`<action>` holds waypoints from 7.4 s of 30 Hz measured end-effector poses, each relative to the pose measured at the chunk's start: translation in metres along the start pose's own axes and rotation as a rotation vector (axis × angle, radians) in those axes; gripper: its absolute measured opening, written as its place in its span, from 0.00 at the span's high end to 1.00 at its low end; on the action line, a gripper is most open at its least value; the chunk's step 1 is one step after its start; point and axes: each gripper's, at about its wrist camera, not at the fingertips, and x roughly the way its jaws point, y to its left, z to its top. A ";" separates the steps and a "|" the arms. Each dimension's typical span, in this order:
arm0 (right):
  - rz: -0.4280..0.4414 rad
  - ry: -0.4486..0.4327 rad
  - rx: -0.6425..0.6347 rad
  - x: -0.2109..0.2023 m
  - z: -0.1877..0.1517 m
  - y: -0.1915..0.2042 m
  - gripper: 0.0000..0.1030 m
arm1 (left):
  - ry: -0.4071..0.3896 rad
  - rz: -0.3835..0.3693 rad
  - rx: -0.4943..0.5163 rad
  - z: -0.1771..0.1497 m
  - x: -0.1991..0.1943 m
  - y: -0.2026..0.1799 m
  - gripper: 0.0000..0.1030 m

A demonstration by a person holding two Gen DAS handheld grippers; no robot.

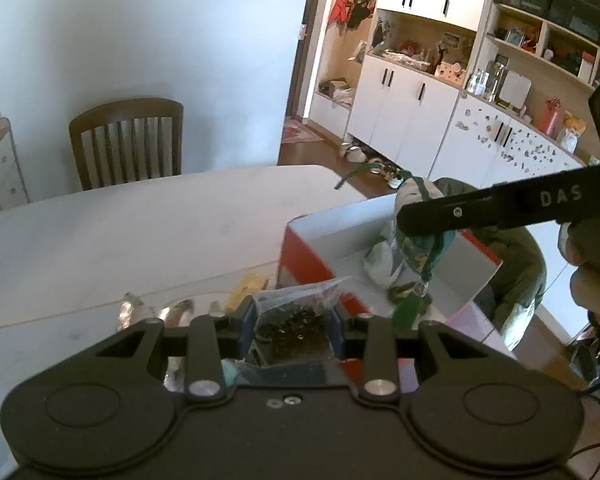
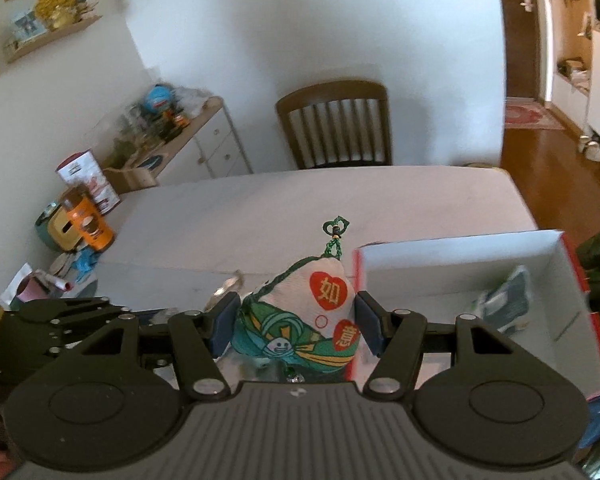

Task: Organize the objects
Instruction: 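Carry the dark-item bag and plush charm into the red shoebox with both tools, then open the left tool to drop the dark bag while the right tool releases the charm, then move both open tools back over the remaining items on the table, then grasp the white rabbit plush with the left tool while the right tool grasps the teal ball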

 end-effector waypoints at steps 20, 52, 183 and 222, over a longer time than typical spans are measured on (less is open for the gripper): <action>-0.121 0.001 0.043 -0.003 0.002 -0.118 0.40 | 0.020 -0.012 0.051 0.049 0.077 -0.063 0.66; -0.192 0.323 -0.196 0.098 -0.050 -0.178 0.39 | 0.316 0.188 0.132 0.050 0.268 -0.103 0.66; -0.110 0.039 -0.056 0.094 -0.086 0.085 0.17 | 0.083 0.205 -0.176 -0.101 -0.008 0.132 0.01; -0.096 0.241 -0.235 0.230 -0.094 0.095 0.35 | 0.139 0.233 -0.035 -0.137 0.058 0.152 0.25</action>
